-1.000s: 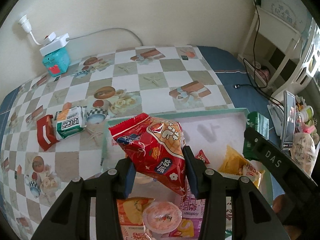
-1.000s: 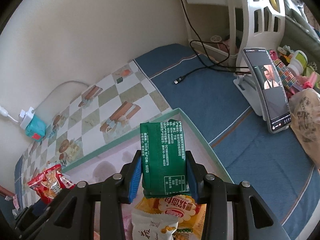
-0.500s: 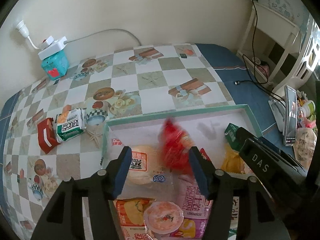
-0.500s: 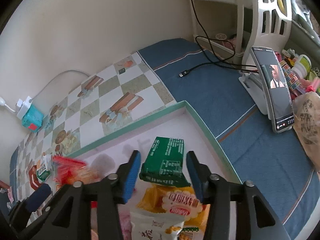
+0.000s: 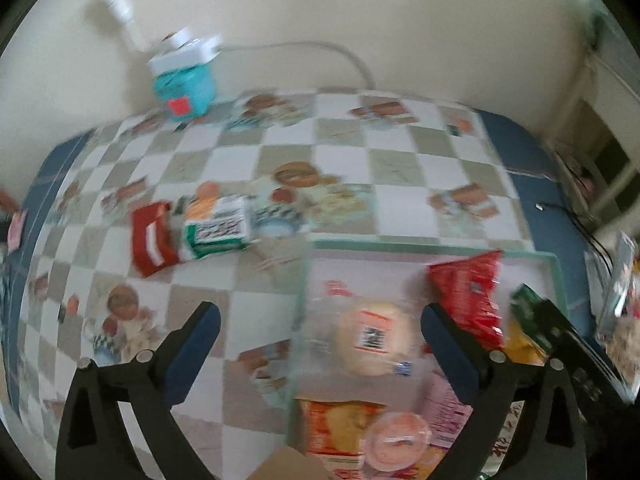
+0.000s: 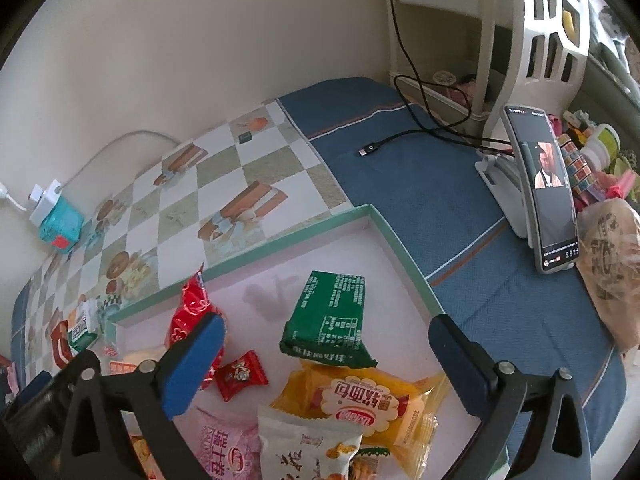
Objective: Organize snacks
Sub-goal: 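Move both tools back toward the red box and cracker pack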
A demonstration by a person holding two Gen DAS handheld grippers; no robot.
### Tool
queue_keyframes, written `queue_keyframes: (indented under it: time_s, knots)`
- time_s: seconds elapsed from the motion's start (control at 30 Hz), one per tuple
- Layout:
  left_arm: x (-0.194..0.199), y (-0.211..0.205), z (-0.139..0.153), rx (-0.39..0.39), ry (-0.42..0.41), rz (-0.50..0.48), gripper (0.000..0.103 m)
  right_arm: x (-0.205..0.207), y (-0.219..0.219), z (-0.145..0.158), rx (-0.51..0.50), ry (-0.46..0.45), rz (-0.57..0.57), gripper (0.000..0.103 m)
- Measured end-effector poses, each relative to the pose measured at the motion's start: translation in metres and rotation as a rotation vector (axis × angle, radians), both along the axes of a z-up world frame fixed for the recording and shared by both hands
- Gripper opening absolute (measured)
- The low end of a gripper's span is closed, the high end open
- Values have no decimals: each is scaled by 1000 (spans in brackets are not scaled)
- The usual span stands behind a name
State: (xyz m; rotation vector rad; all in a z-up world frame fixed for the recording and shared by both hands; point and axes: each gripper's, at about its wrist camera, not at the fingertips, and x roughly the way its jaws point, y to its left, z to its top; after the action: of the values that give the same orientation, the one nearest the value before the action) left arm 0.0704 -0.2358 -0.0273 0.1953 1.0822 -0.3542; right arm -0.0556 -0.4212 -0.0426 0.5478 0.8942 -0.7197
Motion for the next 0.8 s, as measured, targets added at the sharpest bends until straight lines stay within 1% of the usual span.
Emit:
queue_keyframes:
  time_s: [0.17,0.33,0.47,0.6,0.73,0.8]
  knots:
    - [20,28,-3,50,46,112,101,7,9,6,0,37,13,103]
    - [37,64,1,16,81,213,101,14,22,14,-8,92,24,103]
    - [49,88,7,-7,93,260,101,19,36,27,-17,95,43,103]
    - [59,118,17,-15,82,313,101,24,49,38,9,71,52,103]
    - [68,144,28,-4,50,345,101,35,67,46,-30,82,72,103]
    - [72,157,32,1,38,363,101,38,72,47,-27,82,72,103]
